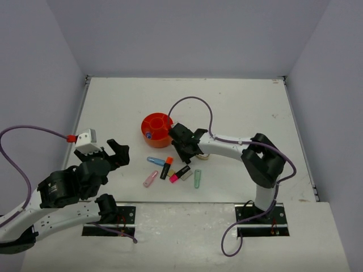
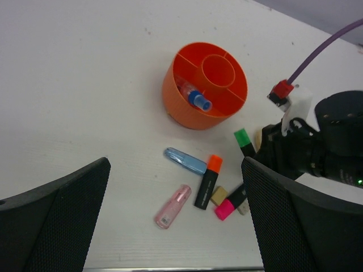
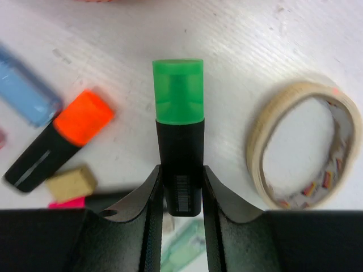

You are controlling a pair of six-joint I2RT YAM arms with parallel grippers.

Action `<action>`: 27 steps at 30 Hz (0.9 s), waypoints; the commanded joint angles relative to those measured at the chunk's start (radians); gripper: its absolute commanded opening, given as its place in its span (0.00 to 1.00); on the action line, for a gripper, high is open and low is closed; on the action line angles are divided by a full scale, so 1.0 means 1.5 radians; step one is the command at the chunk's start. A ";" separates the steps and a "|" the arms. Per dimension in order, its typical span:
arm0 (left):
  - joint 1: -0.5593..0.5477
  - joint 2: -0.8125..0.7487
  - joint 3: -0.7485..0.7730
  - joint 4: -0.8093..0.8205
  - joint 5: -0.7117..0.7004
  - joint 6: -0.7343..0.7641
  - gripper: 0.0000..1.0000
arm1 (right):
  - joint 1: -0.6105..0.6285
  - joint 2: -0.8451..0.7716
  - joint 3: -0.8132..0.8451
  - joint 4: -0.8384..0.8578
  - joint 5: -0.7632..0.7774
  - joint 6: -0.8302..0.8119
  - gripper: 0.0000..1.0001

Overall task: Sort the stationery into containers
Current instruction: Pick up the pen from the center of the board, then place the pen in the storage box.

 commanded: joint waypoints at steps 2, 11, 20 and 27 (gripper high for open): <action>0.001 0.076 0.047 0.181 0.161 0.069 1.00 | 0.006 -0.218 -0.056 0.070 -0.009 0.012 0.00; 0.001 0.264 0.081 0.427 0.311 0.088 1.00 | 0.068 -0.440 -0.147 0.158 -0.050 0.011 0.00; 0.001 0.318 0.071 0.486 0.301 0.081 0.71 | 0.119 -0.542 -0.224 0.276 -0.098 -0.020 0.00; 0.001 0.286 0.049 0.491 0.312 0.079 0.22 | 0.120 -0.542 -0.238 0.301 -0.042 -0.008 0.00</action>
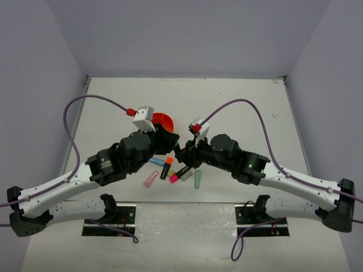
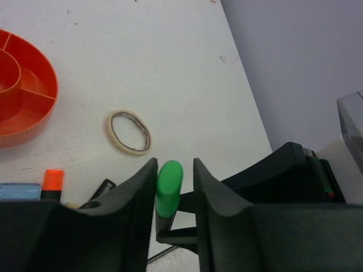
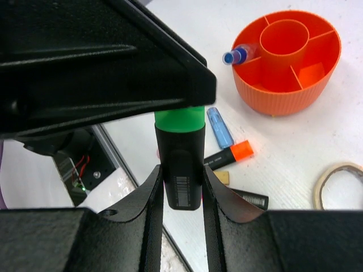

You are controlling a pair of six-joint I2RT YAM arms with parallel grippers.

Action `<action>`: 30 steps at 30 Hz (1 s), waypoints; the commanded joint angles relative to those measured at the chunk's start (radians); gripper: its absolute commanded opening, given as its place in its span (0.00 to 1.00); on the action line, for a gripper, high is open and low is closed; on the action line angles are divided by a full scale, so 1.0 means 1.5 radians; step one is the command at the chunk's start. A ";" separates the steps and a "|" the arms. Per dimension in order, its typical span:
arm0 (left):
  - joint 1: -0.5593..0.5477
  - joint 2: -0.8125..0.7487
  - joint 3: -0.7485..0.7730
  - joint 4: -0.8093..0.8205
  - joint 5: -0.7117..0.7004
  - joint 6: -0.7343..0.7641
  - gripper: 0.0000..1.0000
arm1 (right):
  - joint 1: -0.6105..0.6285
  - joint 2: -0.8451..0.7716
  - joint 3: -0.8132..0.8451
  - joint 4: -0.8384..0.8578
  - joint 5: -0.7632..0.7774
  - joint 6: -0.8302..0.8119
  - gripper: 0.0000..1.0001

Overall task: Sort the stationery into containers
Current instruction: Place the pen in the storage box.

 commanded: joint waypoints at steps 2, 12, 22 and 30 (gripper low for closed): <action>0.001 -0.029 -0.012 0.044 0.032 0.011 0.13 | 0.001 -0.001 -0.009 0.068 0.042 0.003 0.00; 0.001 -0.025 -0.012 0.053 0.068 0.054 0.20 | 0.001 -0.010 0.005 0.067 0.051 0.003 0.00; 0.003 0.029 0.052 -0.023 -0.200 0.126 0.00 | 0.001 -0.018 -0.017 0.030 0.153 0.036 0.98; 0.133 0.129 0.094 0.059 -0.297 0.232 0.00 | 0.000 -0.062 -0.103 -0.012 0.279 0.142 0.99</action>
